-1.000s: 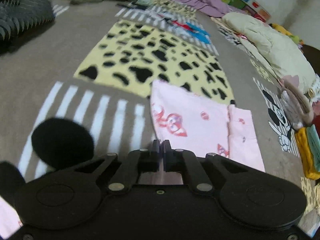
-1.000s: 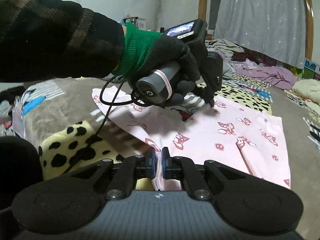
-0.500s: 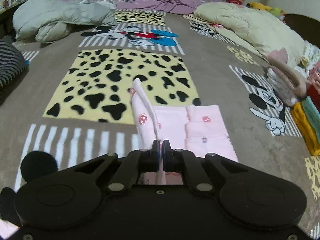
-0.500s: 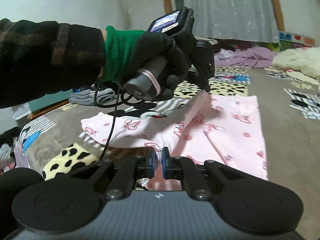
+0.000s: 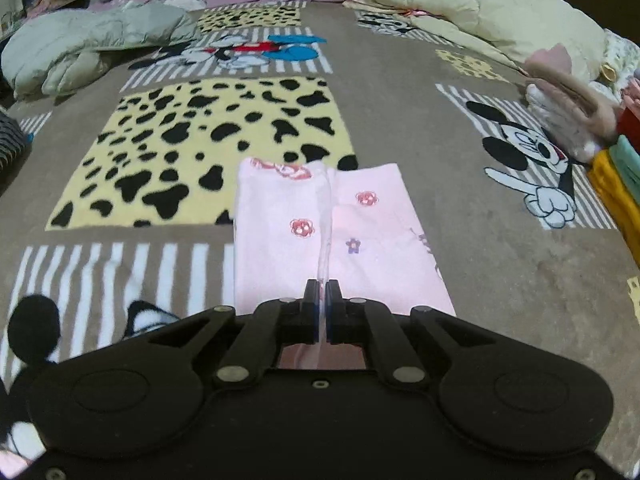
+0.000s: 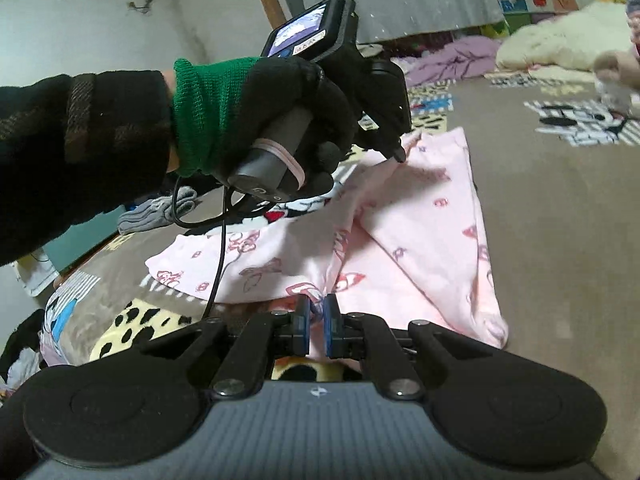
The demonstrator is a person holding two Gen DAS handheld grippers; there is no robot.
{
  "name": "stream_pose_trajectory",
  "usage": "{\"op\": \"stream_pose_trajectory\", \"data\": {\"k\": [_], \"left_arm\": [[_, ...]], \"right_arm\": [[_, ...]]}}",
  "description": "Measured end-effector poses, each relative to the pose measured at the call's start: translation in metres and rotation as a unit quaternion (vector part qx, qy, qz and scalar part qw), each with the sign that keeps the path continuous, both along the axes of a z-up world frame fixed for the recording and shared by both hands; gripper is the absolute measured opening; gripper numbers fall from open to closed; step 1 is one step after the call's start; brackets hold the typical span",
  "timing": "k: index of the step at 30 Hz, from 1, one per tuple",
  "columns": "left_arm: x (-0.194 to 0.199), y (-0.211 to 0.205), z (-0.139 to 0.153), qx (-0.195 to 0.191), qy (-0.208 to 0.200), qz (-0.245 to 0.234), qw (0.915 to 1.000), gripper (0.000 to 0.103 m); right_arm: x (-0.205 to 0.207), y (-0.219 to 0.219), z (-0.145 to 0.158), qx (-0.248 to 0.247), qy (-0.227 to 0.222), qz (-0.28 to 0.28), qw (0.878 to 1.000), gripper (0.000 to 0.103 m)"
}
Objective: Fold clothes
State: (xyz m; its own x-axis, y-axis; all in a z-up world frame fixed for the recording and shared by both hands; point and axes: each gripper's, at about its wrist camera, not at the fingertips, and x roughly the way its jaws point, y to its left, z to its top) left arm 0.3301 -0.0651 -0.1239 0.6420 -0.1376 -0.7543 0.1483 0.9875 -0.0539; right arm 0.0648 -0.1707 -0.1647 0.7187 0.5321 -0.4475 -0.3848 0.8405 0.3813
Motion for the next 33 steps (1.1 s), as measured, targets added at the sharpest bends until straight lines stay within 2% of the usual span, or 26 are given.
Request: {"op": "stream_pose_trajectory", "data": {"k": [2, 3, 7, 12, 14, 15, 16, 17, 20, 22, 24, 25, 26, 27, 29, 31, 32, 33], "left_arm": [[-0.001, 0.001, 0.000, -0.015, -0.006, -0.011, 0.9998, 0.013], [-0.002, 0.005, 0.003, -0.032, -0.002, -0.019, 0.9993, 0.030], [-0.022, 0.041, 0.028, -0.070, -0.039, -0.004, 0.9968, 0.032], [-0.070, 0.094, 0.041, -0.081, -0.047, 0.016, 0.9955, 0.032], [-0.100, 0.121, 0.041, -0.087, -0.048, 0.044, 0.9941, 0.033], [-0.116, 0.136, 0.038, -0.092, -0.047, 0.068, 0.9923, 0.040], [-0.131, 0.152, 0.035, -0.101, -0.045, 0.097, 0.9892, 0.045], [-0.145, 0.165, 0.031, -0.110, -0.043, 0.124, 0.9852, 0.046], [-0.189, 0.205, 0.017, -0.124, -0.044, 0.222, 0.9662, 0.047], [-0.216, 0.228, 0.005, -0.144, -0.037, 0.285, 0.9469, 0.048], [-0.231, 0.244, -0.008, -0.175, -0.025, 0.320, 0.9306, 0.051], [-0.235, 0.250, -0.015, -0.195, -0.016, 0.332, 0.9230, 0.051], [-0.236, 0.253, -0.021, -0.212, -0.014, 0.339, 0.9166, 0.051], [-0.237, 0.254, -0.024, -0.218, -0.021, 0.340, 0.9145, 0.051], [-0.232, 0.252, -0.026, -0.223, -0.036, 0.342, 0.9122, 0.051], [-0.222, 0.251, -0.027, -0.228, -0.049, 0.344, 0.9095, 0.048], [-0.217, 0.250, -0.028, -0.229, -0.056, 0.343, 0.9093, 0.038], [-0.211, 0.250, -0.028, -0.230, -0.056, 0.338, 0.9109, 0.006]], "right_arm": [[0.003, 0.001, -0.004, -0.002, 0.014, -0.005, 1.000, 0.008], [0.004, 0.000, -0.007, -0.002, 0.020, -0.007, 1.000, 0.008], [0.003, -0.002, -0.008, 0.006, 0.029, -0.011, 0.999, 0.008], [0.000, -0.007, -0.009, 0.019, 0.037, -0.017, 0.999, 0.009], [-0.002, -0.010, -0.007, 0.016, 0.033, -0.018, 0.999, 0.011], [-0.004, -0.011, -0.005, 0.012, 0.031, -0.018, 0.999, 0.012], [-0.005, -0.013, -0.004, 0.011, 0.031, -0.018, 0.999, 0.012], [-0.005, -0.015, -0.002, 0.011, 0.033, -0.017, 0.999, 0.012], [-0.004, -0.023, 0.002, 0.011, 0.037, -0.021, 0.999, 0.013], [-0.004, -0.031, 0.006, 0.012, 0.038, -0.022, 0.999, 0.013], [-0.004, -0.039, 0.012, 0.019, 0.040, -0.017, 0.999, 0.014], [-0.004, -0.043, 0.015, 0.022, 0.039, -0.013, 0.999, 0.015], [-0.004, -0.047, 0.018, 0.025, 0.038, -0.009, 0.999, 0.024], [-0.004, -0.051, 0.022, 0.026, 0.034, -0.006, 0.999, 0.038], [-0.005, -0.063, 0.028, 0.037, 0.034, -0.004, 0.999, 0.050], [-0.004, -0.077, 0.030, 0.048, 0.042, -0.009, 0.998, 0.054], [-0.004, -0.084, 0.030, 0.049, 0.045, -0.012, 0.998, 0.055], [-0.004, -0.091, 0.030, 0.050, 0.048, -0.016, 0.997, 0.056]]}}
